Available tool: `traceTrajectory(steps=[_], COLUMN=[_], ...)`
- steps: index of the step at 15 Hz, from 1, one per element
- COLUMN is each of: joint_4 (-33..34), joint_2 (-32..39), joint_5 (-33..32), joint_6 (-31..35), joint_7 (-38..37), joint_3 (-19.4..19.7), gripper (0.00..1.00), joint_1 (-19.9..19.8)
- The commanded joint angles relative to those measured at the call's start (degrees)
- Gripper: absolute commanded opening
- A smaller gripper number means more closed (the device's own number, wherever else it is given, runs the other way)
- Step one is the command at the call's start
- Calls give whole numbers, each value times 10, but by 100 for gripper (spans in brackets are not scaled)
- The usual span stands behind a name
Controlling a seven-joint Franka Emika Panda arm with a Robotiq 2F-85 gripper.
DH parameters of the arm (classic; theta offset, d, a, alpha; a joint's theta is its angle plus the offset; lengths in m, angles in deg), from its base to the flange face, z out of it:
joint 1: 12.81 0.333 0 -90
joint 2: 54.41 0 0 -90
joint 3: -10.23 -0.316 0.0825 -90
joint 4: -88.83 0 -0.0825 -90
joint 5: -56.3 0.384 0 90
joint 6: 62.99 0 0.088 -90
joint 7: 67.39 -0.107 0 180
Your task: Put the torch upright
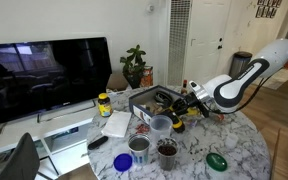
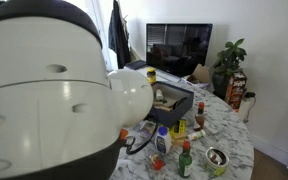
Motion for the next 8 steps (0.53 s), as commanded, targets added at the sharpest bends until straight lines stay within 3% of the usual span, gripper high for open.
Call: traceTrajectory(steps=[1, 6, 7, 8], joint_4=[19, 38, 34, 37], joint_2=[33, 69, 95, 105], joint_5=[-54, -151, -123, -130], joint_6=[53, 146, 144, 155], joint_7=[-29, -94, -48, -56], joint_3=[15, 47, 34, 37], gripper=[24, 24, 24, 24], joint_1=[11, 24, 8, 9])
